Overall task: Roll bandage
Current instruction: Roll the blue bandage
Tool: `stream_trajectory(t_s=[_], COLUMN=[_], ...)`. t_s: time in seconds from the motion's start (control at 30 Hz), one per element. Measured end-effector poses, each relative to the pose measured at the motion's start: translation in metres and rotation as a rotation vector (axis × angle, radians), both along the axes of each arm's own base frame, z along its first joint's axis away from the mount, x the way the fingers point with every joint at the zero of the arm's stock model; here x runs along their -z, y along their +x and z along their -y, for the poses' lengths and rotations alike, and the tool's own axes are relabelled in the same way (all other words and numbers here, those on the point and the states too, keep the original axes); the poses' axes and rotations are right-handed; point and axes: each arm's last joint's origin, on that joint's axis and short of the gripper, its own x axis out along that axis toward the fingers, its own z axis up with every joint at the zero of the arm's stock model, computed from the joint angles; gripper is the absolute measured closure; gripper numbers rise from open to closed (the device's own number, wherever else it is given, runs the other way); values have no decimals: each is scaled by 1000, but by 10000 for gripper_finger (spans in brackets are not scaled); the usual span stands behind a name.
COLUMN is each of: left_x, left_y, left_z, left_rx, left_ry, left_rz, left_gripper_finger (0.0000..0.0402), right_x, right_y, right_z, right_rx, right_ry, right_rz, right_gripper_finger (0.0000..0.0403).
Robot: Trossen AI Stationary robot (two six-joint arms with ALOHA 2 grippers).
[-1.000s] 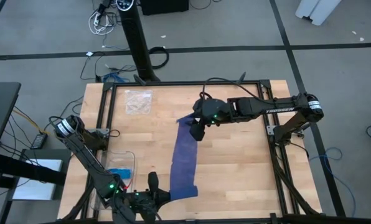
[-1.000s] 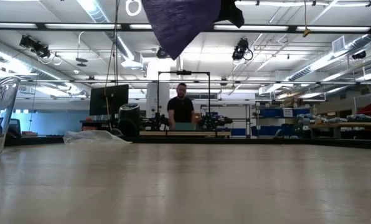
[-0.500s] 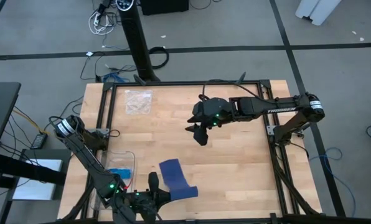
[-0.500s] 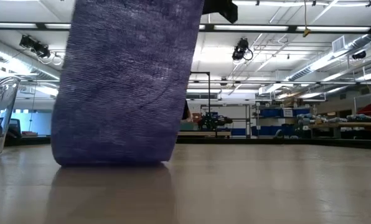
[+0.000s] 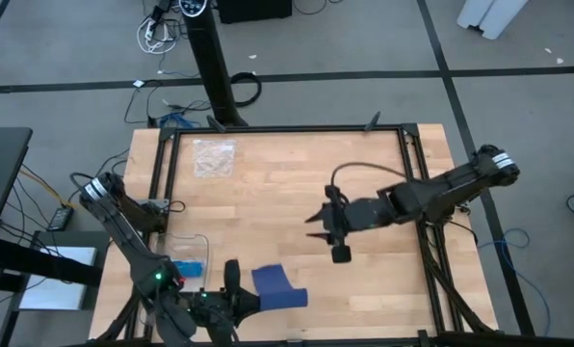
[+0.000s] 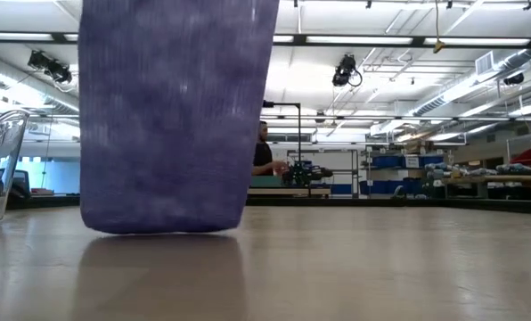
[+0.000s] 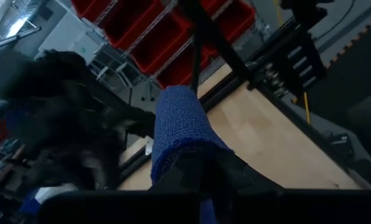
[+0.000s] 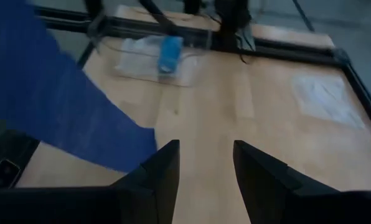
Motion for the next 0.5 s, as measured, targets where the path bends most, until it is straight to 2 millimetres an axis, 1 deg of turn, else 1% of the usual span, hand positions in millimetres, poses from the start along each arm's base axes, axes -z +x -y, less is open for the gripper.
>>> stream_trajectory(t_s=[0.13, 0.3, 0.43, 0.5], left_x=[-15, -33, -49, -55], left_y=[1, 3, 5, 4], left_z=[-6, -14, -21, -24], left_rx=[-11, -33, -56, -74], left_ry=[35, 55, 59, 71], left_rz=[-24, -31, -26, -30], left_gripper_finger=[386, 386, 386, 386], right_x=[39, 89, 117, 127], right_y=[-7, -14, -19, -19], right_z=[-12, -19, -25, -27], right_rx=[-74, -111, -118, -124], right_ry=[-24, 4, 100, 160], right_rz=[89, 207, 341, 366], right_gripper_finger=[252, 252, 252, 252])
